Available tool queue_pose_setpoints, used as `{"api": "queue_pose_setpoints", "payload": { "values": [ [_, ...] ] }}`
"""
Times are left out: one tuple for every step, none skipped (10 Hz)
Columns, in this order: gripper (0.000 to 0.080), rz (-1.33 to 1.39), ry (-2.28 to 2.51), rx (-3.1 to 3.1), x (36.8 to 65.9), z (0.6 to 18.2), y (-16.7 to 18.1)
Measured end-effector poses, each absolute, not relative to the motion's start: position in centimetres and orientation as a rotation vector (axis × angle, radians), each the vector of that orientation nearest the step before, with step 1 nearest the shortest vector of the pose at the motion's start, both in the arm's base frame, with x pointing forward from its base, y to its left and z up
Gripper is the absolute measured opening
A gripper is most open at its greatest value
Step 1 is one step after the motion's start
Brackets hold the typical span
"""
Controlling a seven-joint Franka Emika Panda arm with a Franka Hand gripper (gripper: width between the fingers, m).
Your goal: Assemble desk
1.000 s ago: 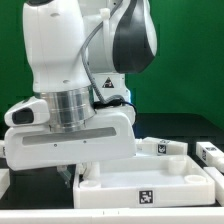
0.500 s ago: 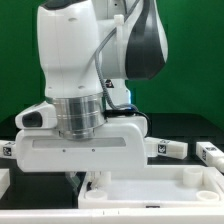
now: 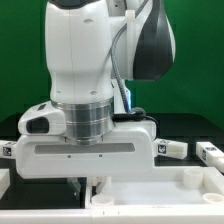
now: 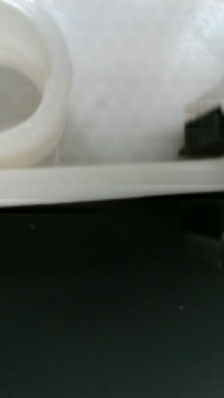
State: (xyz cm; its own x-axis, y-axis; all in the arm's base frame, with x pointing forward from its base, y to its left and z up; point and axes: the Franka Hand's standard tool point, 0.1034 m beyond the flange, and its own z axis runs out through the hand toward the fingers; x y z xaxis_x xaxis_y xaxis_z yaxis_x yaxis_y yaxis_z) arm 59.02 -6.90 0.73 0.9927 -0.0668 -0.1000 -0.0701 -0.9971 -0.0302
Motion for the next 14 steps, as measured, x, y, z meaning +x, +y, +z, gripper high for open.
{"api": "queue_pose_setpoints", "payload": {
  "values": [
    [0.0266, 0.154, 0.099, -3.102, 59.0, 0.7, -6.9],
    [0.0266, 0.154, 0.058, -3.103, 59.0, 0.9, -6.7],
    [0.0449, 0.153, 0.031, -3.103, 58.7, 2.2, -5.8],
    [0.0580, 0.156, -0.009, -3.101, 58.0, 3.6, -4.7],
    [0.0580, 0.156, -0.100, -3.100, 57.0, 4.8, -3.6],
    [0.0635, 0.154, -0.194, -3.094, 55.9, 6.0, -2.5],
    [0.0647, 0.151, -0.284, -3.083, 55.2, 6.6, -2.2],
    [0.0647, 0.155, -0.366, -3.072, 55.3, 6.3, -2.5],
    [0.0647, 0.155, -0.502, -3.049, 55.2, 6.2, -2.6],
    [0.0649, 0.158, -0.574, -3.033, 55.0, 6.2, -2.3],
    [0.0649, 0.177, -0.606, -3.017, 53.7, 6.3, -1.0],
    [0.0649, 0.195, -0.654, -2.998, 51.6, 6.8, 0.8],
    [0.0649, 0.200, -0.711, -2.981, 49.4, 7.4, 2.8],
    [0.0649, 0.184, -0.712, -2.989, 48.4, 7.5, 4.0]
  ]
}}
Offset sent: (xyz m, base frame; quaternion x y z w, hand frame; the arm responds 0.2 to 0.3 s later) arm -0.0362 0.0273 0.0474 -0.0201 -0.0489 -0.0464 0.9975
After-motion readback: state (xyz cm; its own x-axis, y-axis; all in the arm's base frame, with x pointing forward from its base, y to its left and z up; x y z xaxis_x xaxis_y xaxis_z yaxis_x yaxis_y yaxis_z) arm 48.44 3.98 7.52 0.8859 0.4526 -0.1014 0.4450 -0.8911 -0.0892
